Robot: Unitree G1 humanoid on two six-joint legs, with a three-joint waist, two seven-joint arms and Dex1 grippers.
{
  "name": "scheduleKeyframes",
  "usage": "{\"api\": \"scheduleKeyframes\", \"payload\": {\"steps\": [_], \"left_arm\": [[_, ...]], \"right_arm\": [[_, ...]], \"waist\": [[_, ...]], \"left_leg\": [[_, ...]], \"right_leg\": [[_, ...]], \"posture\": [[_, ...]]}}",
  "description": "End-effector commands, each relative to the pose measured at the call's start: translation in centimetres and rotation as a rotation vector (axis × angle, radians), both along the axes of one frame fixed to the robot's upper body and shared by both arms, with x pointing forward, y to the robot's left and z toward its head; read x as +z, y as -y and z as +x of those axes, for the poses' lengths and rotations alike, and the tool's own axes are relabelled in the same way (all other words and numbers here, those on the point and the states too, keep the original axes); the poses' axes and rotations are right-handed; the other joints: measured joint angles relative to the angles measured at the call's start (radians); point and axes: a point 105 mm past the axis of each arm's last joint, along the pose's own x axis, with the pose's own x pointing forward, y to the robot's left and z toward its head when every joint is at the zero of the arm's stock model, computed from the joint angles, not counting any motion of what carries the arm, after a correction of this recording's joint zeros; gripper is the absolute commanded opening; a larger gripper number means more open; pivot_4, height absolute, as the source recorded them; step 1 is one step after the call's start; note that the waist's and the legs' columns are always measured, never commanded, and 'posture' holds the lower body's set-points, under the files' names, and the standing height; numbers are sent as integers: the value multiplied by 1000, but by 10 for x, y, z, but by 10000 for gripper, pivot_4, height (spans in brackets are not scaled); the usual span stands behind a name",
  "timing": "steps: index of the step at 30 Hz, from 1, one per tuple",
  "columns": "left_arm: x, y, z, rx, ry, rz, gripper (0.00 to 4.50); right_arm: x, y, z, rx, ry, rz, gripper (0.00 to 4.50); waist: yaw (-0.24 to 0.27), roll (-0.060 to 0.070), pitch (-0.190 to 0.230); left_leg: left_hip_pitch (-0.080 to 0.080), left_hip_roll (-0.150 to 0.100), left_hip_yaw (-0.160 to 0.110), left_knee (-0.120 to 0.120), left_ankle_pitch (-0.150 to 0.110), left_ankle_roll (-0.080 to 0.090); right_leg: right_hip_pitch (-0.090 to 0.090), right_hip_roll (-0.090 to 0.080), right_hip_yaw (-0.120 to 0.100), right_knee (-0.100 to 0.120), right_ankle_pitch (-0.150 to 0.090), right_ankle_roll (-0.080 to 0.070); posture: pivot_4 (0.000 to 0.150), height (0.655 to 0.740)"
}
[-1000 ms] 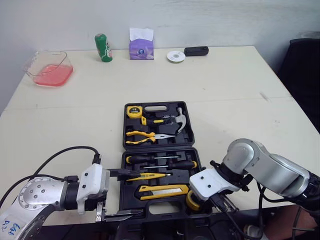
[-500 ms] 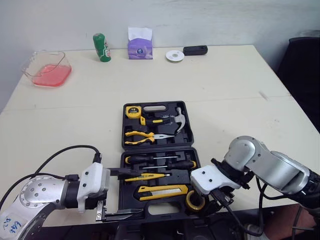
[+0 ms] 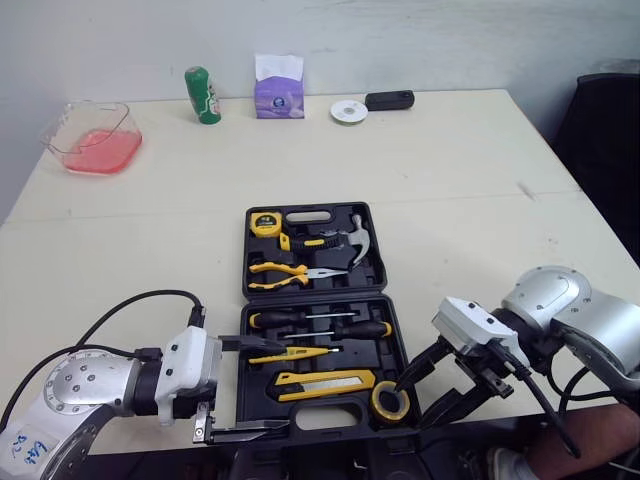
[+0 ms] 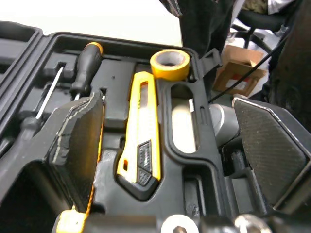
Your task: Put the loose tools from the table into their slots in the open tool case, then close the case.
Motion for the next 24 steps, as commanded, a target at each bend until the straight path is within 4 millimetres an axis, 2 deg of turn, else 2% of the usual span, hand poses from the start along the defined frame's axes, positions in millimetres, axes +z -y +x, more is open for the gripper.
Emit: {"api": "scheduleKeyframes", "payload": {"steps": [1, 4, 6, 7, 17, 20, 24], "left_arm": [[5, -5, 4, 15, 4, -10, 45000], [6, -12, 15, 29, 95, 11, 45000], [3, -16, 13, 10, 118, 25, 45000], [2, -18, 12, 10, 115, 19, 45000], [0, -22, 6, -5, 115, -2, 45000], [0, -18, 3, -3, 105, -6, 45000], [-4, -16, -2, 0, 76, -5, 45000]], "right_arm": [[9, -2, -4, 11, 30, 74, 21930], [2, -3, -1, -65, 24, 153, 14305], [-3, -4, 1, -86, 62, 205, 4102], [-5, -5, 1, -89, 84, 211, 433], [-22, -16, -4, -116, 74, 259, 433], [-42, -14, -8, -97, 100, 209, 433], [-52, -16, 5, -175, 114, 225, 433]], "waist": [[1, 0, 0], [3, 0, 0], [3, 0, 0], [3, 0, 0], [1, 0, 0], [1, 0, 0], [0, 0, 0]], "left_leg": [[0, 0, 0, 0, 0, 0], [0, 0, 0, 0, 0, 0], [0, 0, 0, 0, 0, 0], [0, 0, 0, 0, 0, 0], [0, 0, 1, 0, 0, 0], [0, 0, 1, 0, 0, 0], [0, 0, 1, 0, 0, 0]], "right_leg": [[0, 0, 0, 0, 0, 0], [0, 0, 0, 0, 0, 0], [0, 0, -1, 0, 0, 0], [0, 0, -1, 0, 0, 0], [0, 0, 0, 0, 0, 0], [0, 0, 0, 0, 0, 0], [0, 0, 0, 0, 0, 0]], "posture": [[1500, 7400], [1500, 7400], [1500, 7400], [1500, 7400], [1500, 7400], [1500, 7400], [1500, 7400]]}}
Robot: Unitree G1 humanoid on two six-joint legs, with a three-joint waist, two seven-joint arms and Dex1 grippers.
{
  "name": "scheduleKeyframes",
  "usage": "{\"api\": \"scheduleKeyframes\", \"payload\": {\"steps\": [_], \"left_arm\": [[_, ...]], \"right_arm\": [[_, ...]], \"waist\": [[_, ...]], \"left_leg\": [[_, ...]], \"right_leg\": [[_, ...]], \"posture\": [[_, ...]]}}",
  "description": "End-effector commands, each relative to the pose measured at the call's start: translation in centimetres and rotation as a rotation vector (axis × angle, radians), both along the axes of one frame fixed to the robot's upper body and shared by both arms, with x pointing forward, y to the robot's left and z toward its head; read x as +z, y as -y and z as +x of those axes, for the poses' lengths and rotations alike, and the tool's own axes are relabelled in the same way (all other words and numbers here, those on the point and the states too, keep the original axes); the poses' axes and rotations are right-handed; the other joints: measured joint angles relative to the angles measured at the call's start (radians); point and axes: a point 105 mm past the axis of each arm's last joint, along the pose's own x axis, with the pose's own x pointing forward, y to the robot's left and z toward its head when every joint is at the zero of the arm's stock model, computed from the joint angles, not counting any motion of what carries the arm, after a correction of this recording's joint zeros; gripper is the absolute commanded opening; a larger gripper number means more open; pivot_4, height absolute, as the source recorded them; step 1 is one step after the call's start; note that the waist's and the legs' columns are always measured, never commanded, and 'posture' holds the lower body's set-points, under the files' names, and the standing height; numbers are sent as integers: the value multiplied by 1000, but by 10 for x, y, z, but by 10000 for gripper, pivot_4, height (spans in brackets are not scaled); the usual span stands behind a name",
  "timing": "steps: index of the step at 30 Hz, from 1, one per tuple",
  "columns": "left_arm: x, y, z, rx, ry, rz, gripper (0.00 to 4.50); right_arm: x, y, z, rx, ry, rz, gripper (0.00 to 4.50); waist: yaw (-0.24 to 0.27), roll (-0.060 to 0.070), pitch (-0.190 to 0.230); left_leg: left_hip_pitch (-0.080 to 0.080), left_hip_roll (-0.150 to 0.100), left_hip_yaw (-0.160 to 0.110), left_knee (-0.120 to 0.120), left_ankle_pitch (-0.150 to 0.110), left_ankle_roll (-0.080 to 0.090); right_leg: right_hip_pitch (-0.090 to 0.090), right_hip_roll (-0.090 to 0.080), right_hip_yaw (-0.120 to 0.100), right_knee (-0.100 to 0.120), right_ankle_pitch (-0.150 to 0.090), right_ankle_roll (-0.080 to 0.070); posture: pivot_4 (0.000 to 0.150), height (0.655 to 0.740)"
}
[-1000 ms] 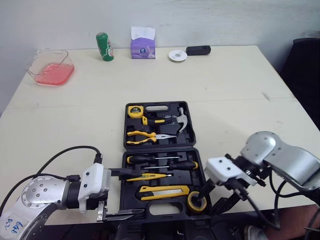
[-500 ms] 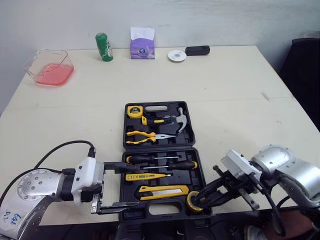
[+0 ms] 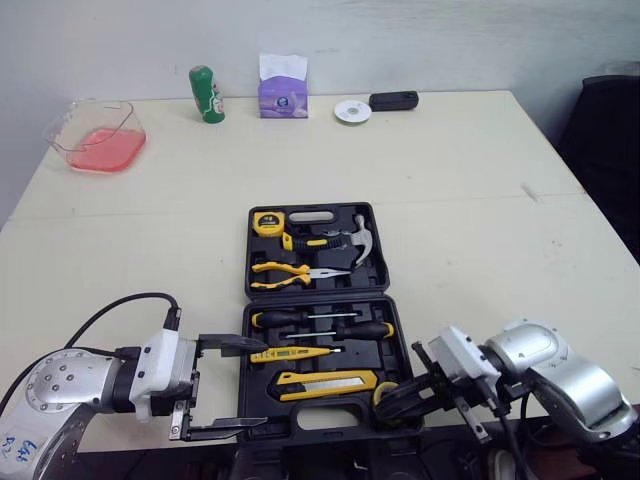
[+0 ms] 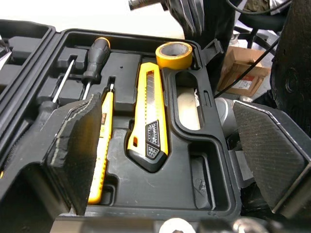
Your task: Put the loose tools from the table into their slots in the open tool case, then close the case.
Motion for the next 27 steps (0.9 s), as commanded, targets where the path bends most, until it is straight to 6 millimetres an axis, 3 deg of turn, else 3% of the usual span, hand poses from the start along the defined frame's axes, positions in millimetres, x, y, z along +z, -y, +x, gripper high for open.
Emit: {"api": "scheduleKeyframes", "payload": {"steps": [1, 9, 12, 18, 27], "left_arm": [[3, 7, -8, -27, 14, -3, 45000], [0, 1, -9, -1, -4, 19, 45000], [-1, 1, -10, -1, -9, 25, 45000], [-2, 1, -9, -4, -11, 33, 45000], [-3, -1, -6, 21, -2, 29, 45000]], "right_arm": [[-3, -2, 5, -26, 31, 19, 433], [-20, -2, 6, -54, 9, 5, 433], [-43, 9, 2, -41, 25, -79, 433], [-66, 21, 5, -80, 59, -202, 433], [-74, 22, 0, -98, 33, -240, 433]], "waist": [[-1, 0, 0], [0, 0, 0], [0, 0, 0], [0, -5, -3], [0, -13, -8]], "left_leg": [[0, 0, 0, 0, 0, 0], [1, 0, 0, 0, 0, 0], [1, 0, 0, 0, 0, 0], [3, 0, 0, 0, 0, 0], [12, 2, -1, -3, -3, -4]], "right_leg": [[0, 0, 0, 0, 0, 0], [0, 0, 0, 0, 0, 0], [0, 0, 0, 0, 0, 0], [3, 0, 0, 0, 0, 0], [8, 0, 1, 0, -2, -4]], "posture": [[1500, 7400], [1500, 7400], [1500, 7400], [1500, 7400], [1500, 7400]]}}
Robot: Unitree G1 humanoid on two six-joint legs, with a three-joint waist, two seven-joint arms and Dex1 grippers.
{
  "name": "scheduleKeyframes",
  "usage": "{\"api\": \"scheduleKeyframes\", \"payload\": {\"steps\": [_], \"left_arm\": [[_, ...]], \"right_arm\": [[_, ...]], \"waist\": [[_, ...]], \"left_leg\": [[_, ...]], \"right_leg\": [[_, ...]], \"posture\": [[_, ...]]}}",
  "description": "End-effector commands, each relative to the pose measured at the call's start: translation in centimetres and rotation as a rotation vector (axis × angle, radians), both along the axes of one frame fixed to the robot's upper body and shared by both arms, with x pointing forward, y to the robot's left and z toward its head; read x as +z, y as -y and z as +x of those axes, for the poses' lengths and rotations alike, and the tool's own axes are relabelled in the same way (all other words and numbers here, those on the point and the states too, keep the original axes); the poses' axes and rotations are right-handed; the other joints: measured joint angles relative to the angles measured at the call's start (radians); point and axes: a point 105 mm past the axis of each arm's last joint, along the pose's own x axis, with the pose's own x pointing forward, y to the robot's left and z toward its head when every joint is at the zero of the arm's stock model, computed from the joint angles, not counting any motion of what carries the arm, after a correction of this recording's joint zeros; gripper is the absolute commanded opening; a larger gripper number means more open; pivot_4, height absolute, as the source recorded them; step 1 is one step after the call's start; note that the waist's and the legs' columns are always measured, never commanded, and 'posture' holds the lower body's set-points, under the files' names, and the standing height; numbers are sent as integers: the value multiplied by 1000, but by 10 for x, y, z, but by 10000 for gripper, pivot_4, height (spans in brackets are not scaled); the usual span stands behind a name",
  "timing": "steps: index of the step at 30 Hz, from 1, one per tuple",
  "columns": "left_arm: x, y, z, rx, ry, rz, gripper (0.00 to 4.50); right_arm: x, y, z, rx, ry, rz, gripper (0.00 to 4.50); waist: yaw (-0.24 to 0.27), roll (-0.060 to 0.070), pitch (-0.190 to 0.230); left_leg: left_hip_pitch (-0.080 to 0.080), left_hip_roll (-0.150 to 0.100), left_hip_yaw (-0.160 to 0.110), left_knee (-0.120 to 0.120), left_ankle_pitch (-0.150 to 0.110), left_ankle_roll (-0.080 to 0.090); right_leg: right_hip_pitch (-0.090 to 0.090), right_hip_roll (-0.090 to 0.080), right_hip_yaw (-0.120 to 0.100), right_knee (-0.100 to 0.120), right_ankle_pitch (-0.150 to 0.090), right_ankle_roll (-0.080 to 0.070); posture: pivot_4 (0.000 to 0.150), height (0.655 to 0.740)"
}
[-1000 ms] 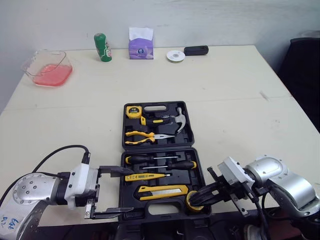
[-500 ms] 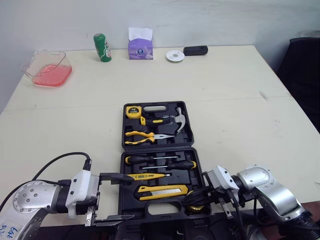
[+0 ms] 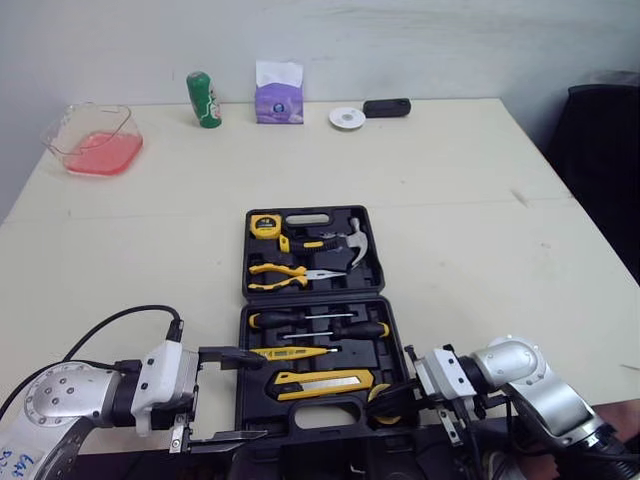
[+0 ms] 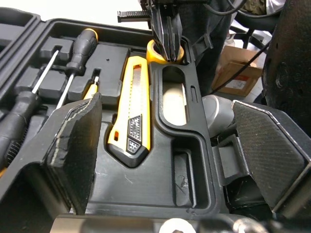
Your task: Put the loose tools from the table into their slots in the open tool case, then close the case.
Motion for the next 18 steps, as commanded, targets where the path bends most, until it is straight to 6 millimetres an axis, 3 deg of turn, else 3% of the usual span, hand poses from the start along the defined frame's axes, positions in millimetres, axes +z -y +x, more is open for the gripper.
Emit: {"api": "scheduleKeyframes", "payload": {"steps": [1, 7, 13, 18], "left_arm": [[1, -2, 2, 14, 25, 8, 45000], [-1, -4, 6, 22, 26, 11, 45000], [-3, -5, 11, 29, 38, 17, 45000], [9, -5, 24, 91, 97, -19, 45000]], "right_arm": [[-41, 21, -3, -115, -136, -181, 433], [-37, 22, 8, -119, -153, -131, 433], [-14, 10, 23, -116, -151, -24, 433], [43, 4, 26, -94, -69, 124, 433]], "waist": [[1, -1, 0], [0, -3, -4], [-1, -2, -3], [0, 9, 4]], "left_leg": [[0, 0, 0, 0, 0, 0], [2, 1, 0, -1, -3, 0], [3, 1, 0, -1, -4, -1], [-1, 2, 0, -1, -3, -1]], "right_leg": [[0, 0, 0, 0, 0, 0], [1, 0, 0, 1, -1, -2], [2, 0, 0, 1, -1, -3], [-3, 0, 1, 2, 0, -4]], "posture": [[1500, 7400], [1500, 7400], [1500, 7400], [1500, 7400]]}}
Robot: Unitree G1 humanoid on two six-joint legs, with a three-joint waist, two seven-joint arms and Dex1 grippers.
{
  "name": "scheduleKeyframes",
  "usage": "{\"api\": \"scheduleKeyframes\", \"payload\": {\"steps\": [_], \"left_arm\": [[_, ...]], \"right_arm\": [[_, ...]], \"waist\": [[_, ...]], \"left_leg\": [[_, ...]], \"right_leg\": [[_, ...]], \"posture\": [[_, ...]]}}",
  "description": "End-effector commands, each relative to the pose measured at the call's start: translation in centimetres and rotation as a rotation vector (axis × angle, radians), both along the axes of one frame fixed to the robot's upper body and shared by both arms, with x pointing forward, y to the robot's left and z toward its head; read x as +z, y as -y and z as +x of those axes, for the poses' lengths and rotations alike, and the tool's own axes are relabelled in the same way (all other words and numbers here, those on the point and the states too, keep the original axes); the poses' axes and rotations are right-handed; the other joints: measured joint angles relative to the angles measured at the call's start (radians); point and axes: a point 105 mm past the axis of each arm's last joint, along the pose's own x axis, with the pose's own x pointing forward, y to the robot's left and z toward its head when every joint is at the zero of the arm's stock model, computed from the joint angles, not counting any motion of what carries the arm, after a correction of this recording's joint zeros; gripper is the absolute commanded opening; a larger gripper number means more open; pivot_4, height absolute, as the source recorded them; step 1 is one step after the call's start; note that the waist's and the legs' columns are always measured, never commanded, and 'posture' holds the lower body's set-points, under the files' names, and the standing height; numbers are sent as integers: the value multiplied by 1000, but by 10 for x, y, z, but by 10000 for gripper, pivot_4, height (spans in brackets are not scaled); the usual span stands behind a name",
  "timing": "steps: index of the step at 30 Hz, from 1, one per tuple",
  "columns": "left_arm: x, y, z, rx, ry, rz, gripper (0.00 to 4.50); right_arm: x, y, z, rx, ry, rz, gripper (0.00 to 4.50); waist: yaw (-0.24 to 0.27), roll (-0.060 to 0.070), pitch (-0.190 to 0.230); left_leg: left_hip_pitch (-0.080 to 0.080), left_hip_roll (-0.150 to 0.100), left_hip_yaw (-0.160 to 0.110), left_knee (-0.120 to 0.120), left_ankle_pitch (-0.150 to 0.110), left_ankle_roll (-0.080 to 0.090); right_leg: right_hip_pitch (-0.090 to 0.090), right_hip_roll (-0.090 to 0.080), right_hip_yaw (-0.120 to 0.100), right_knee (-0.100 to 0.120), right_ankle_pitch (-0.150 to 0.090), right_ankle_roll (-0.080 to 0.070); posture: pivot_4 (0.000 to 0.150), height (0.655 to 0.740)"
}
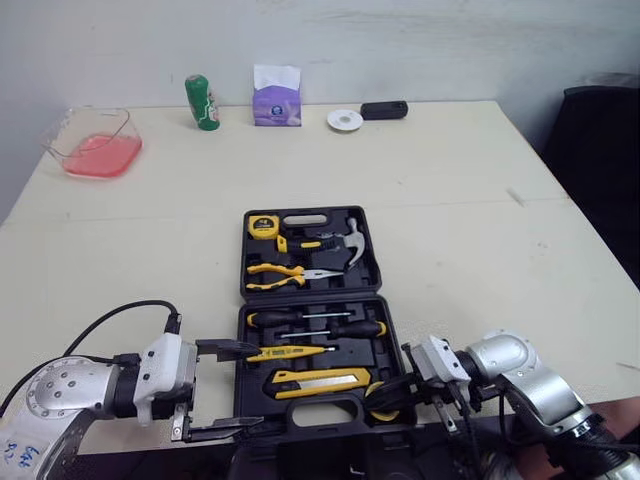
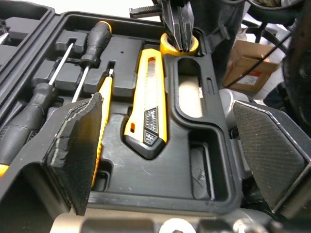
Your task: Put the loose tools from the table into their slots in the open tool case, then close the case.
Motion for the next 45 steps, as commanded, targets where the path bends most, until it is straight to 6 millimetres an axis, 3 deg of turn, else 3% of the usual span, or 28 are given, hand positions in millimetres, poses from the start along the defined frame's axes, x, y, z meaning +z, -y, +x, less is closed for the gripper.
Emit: {"api": "scheduleKeyframes", "payload": {"steps": [1, 7, 10, 16, 23, 26, 32, 33, 45], "left_arm": [[10, -1, 6, 33, 53, -11, 45000], [21, -25, 20, 190, 77, -54, 45000], [23, -34, 24, 235, 84, -63, 45000], [27, -79, 45, 429, 144, -64, 45000], [4, -87, 43, 467, 143, -17, 45000], [-7, -89, 44, 493, 113, -5, 31425], [-31, -82, 56, 535, 85, 50, 2391], [-35, -80, 60, 544, 77, 59, 455], [-40, -44, 102, 580, 29, 68, 455]], "right_arm": [[37, 5, 8, -49, 65, 52, 433], [67, 29, 29, -223, 182, 58, 433], [69, 39, 36, -275, 202, 42, 433], [60, 82, 76, -494, 259, -14, 433], [42, 95, 93, -542, 290, -76, 433], [31, 97, 95, -552, 294, -116, 0], [19, 77, 96, -519, 270, -112, 0], [18, 73, 96, -509, 268, -111, 0], [21, 46, 110, -444, 300, -111, 0]], "waist": [[1, 7, 4], [1, 8, 5], [0, 7, 5], [-1, 7, 5], [-3, 8, 5], [-2, 8, 5], [-2, 8, 5], [-2, 8, 5], [-2, 8, 5]], "left_leg": [[-2, 0, 0, 0, 0, 1], [-13, 0, 0, 0, 5, -1], [-13, 0, 2, 1, 5, 0], [-12, -1, 4, 2, 6, 2], [-13, -1, 7, 1, 7, 2], [-13, -1, 7, 2, 7, 2], [-13, -1, 7, 2, 7, 1], [-13, -1, 7, 2, 7, 1], [-12, -2, 7, 3, 8, 0]], "right_leg": [[-1, 0, 0, 0, 1, 1], [-12, 2, -3, 0, 0, 1], [-12, 2, -3, -1, 1, 2], [-12, 2, -7, 0, 2, 4], [-15, 2, -8, 1, 3, 5], [-15, 2, -8, 1, 3, 5], [-15, 2, -7, 3, 3, 5], [-15, 2, -7, 3, 3, 5], [-16, 1, -7, 7, 3, 5]], "posture": [[1500, 7400], [1500, 7400], [1500, 7400], [1500, 7400], [1500, 7400], [1500, 7400], [1500, 7400], [1500, 7400], [1500, 7400]]}}
